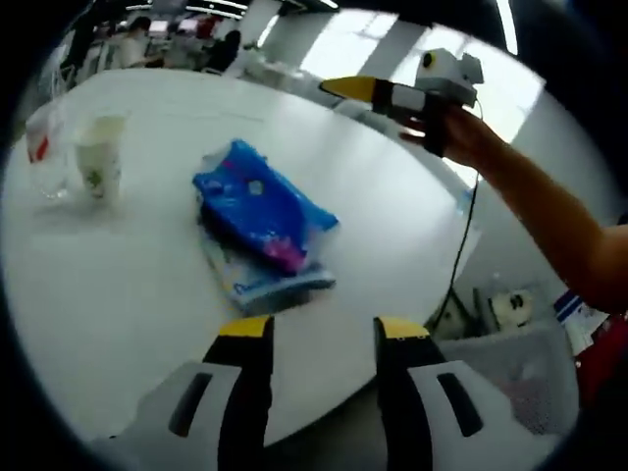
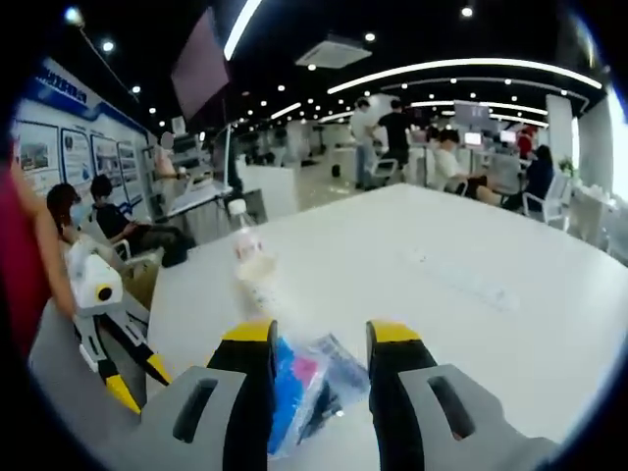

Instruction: Arrange the tabletop items into an orderly group along one side of the table until the central work area is clear of visible clutter.

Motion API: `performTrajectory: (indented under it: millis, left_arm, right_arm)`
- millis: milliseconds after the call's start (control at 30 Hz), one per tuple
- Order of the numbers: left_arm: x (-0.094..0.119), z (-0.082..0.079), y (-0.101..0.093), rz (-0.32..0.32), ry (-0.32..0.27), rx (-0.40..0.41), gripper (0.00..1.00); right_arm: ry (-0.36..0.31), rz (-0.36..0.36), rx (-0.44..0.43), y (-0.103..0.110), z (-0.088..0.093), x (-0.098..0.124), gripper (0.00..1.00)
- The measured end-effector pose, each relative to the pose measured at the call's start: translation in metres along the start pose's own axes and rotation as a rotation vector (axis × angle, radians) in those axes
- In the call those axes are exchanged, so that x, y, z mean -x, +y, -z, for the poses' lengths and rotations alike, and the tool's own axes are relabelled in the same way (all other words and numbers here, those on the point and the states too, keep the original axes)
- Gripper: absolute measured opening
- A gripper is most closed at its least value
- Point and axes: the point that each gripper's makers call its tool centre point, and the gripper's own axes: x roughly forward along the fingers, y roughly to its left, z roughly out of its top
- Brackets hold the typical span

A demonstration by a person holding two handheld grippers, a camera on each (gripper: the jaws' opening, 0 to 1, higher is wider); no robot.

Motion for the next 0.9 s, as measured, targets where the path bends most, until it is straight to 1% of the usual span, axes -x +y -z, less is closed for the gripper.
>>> performTrajectory:
  millis: [100, 233, 400, 500, 667, 767, 800, 833, 900]
  left_arm:
    - [-0.004, 0.005, -0.005, 0.009, 0.011, 0.02, 0.37]
    - [-0.01, 0.007, -0.007, 0.008, 0.016, 0.056, 0.37]
    - [-0.016, 0.004, -0.007, 0.007, 0.002, 0.126, 0.37]
    - [-0.021, 0.003, -0.008, 0.006, 0.001, 0.133, 0.37]
    - [-0.027, 0.001, -0.008, -0.004, -0.008, 0.159, 0.37]
    - [-0.03, -0.001, -0.006, -0.011, -0.016, 0.181, 0.37]
    - [-0.031, -0.001, -0.005, -0.013, -0.017, 0.183, 0.37]
    - [-0.031, -0.002, -0.005, -0.016, -0.019, 0.185, 0.37]
    - [-0.033, -0.002, -0.004, -0.021, -0.022, 0.191, 0.37]
  right_arm:
    - [0.022, -0.012, -0.003, -0.007, 0.003, -0.009, 0.36]
    - [0.053, -0.032, -0.01, -0.014, 0.009, -0.022, 0.36]
    - [0.103, -0.061, -0.013, -0.021, 0.02, -0.037, 0.36]
    - [0.12, -0.077, -0.018, -0.023, 0.025, -0.043, 0.36]
    - [0.16, -0.101, -0.073, -0.032, 0.045, -0.059, 0.35]
    - [0.184, -0.122, -0.079, -0.032, 0.053, -0.066, 0.35]
    - [0.204, -0.131, -0.081, -0.034, 0.058, -0.07, 0.35]
    - [0.212, -0.133, -0.082, -0.034, 0.06, -0.071, 0.34]
    - [0.254, -0.149, -0.091, -0.036, 0.073, -0.078, 0.34]
